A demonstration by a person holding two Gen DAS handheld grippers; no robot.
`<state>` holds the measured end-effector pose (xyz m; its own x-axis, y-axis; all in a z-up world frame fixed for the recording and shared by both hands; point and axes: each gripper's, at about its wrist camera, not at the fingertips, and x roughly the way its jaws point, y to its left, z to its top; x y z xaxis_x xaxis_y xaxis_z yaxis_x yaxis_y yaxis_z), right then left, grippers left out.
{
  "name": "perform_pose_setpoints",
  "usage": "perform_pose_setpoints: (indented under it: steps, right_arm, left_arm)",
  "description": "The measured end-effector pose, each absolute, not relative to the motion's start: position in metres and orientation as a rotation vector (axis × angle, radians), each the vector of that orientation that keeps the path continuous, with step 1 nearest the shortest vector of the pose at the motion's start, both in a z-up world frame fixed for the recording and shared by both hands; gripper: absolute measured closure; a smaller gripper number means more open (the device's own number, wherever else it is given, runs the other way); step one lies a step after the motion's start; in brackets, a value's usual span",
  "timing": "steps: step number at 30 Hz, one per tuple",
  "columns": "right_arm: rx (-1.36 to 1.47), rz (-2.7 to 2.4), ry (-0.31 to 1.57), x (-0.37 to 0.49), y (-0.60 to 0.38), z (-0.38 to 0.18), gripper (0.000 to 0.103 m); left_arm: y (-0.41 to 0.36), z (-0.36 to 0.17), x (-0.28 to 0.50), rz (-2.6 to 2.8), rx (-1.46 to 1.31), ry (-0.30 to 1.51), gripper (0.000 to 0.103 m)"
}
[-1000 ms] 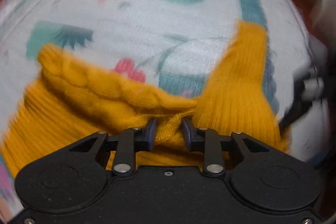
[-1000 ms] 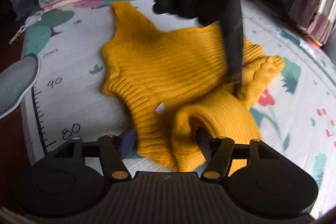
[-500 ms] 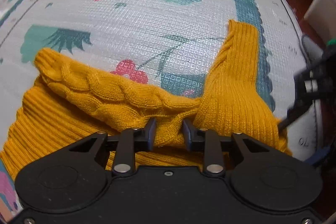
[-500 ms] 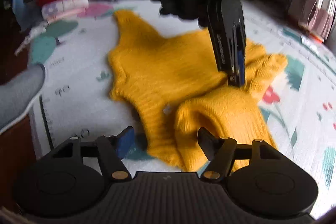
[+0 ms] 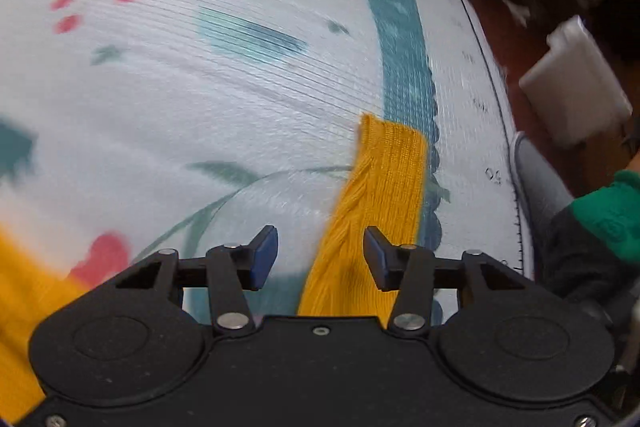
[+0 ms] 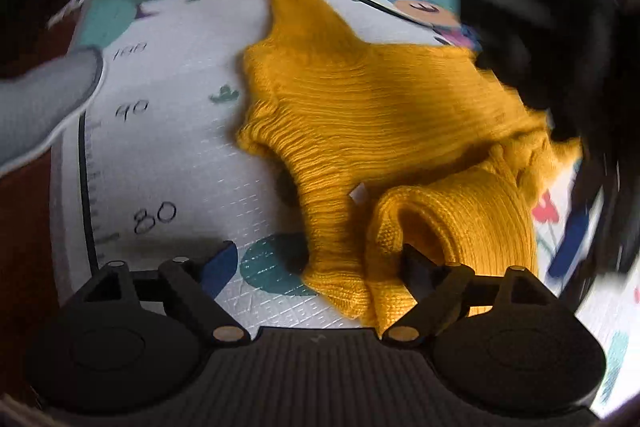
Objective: Fold clothes
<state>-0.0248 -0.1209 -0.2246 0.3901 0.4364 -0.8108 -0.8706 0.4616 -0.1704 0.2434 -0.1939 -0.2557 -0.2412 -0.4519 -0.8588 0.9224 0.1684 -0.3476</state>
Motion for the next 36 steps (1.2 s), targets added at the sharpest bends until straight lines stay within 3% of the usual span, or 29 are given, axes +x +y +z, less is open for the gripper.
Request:
perform_pose_setpoints:
  steps: [3, 5, 9, 19, 27, 31, 36]
  right_arm:
    - [-0.659, 0.915, 0.776, -0.024, -0.12, -0.224, 0.017]
    - [-0.652, 0.914, 0.779, -0.024, -0.121, -0.224, 0.016]
    - [-0.649, 0.912, 0.783, -0.023, -0.119, -0.225, 0.017]
    - [-0.623, 0.896, 0.772, -0.024, -0.124, -0.222, 0.019]
    - [-0.489, 0.862, 0.751, -0.011, -0.137, -0.207, 0.02]
    - [-0.461, 0.898, 0.837, -0.003, -0.138, -0.214, 0.019]
    - [-0.46, 0.915, 0.852, -0.004, -0.139, -0.217, 0.018]
  left_arm:
    - [-0.207, -0.257, 0.244, -1.43, 0.578, 1.203, 0.061]
    - [-0.206, -0.257, 0.244, -1.439, 0.584, 1.206, 0.082]
    - [-0.19, -0.255, 0.235, -1.468, 0.577, 1.173, 0.097]
    - [-0.042, -0.175, 0.262, -1.227, 0.127, 0.86, 0.098]
    - [-0.001, -0.248, 0.278, -0.943, 0.108, 0.99, 0.098]
    - [0.02, -0.237, 0.278, -0.919, -0.063, 0.918, 0.098]
    - [0.014, -0.249, 0.271, -0.864, -0.02, 0.939, 0.098]
